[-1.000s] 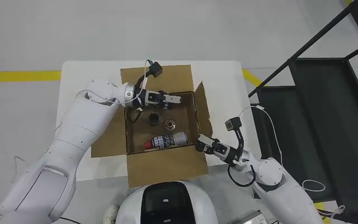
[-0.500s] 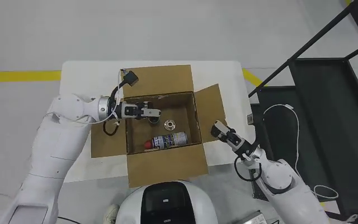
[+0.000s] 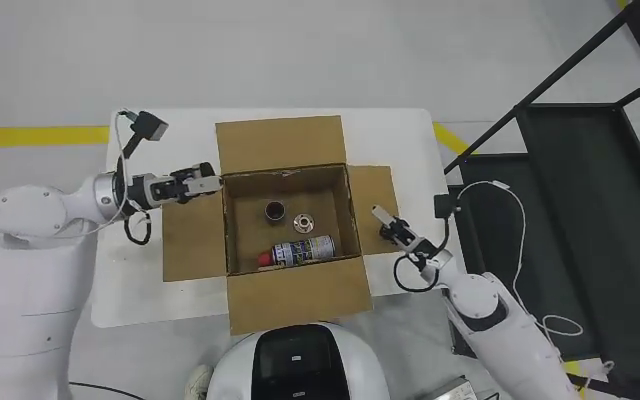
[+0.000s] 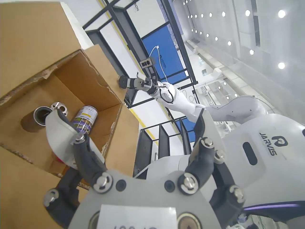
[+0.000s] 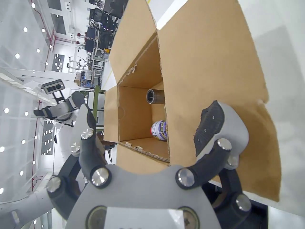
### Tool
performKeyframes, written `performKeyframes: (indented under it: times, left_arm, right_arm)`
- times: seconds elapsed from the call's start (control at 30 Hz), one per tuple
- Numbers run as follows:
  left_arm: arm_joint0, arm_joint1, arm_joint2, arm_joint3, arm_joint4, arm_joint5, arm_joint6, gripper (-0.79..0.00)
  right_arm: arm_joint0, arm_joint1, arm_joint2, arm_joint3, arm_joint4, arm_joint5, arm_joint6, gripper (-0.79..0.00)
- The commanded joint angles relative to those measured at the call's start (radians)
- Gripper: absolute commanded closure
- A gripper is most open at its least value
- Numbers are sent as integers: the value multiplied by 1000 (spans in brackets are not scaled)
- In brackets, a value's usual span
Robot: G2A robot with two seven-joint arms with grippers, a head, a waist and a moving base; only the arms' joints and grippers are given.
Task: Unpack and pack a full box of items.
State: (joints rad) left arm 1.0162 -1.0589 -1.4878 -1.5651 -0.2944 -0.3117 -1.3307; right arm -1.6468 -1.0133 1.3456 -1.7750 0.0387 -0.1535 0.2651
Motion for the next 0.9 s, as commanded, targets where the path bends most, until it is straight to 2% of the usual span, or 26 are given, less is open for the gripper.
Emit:
performKeyframes:
  times: [0.0,0.2,0.4,0.67,0.87]
  left_arm:
    - [23,8,-45,-15,-1,-2,14,-785]
    - [95,27,-155,-48,-9,-6,53,-785]
    - [155,39,-216,-58,-15,1,82,-785]
    - [180,50,-236,-27,-27,5,98,-785]
    - [154,58,-206,20,-56,12,29,-785]
  right_arm:
    - [20,-4,-21,10,-5,8,11,-785]
    - [98,-19,-90,49,-15,31,48,-785]
    - [170,-34,-142,86,-14,58,70,-785]
    - [175,-39,-141,59,-34,90,74,-785]
    - [132,-30,-95,-98,-277,109,-32,-785]
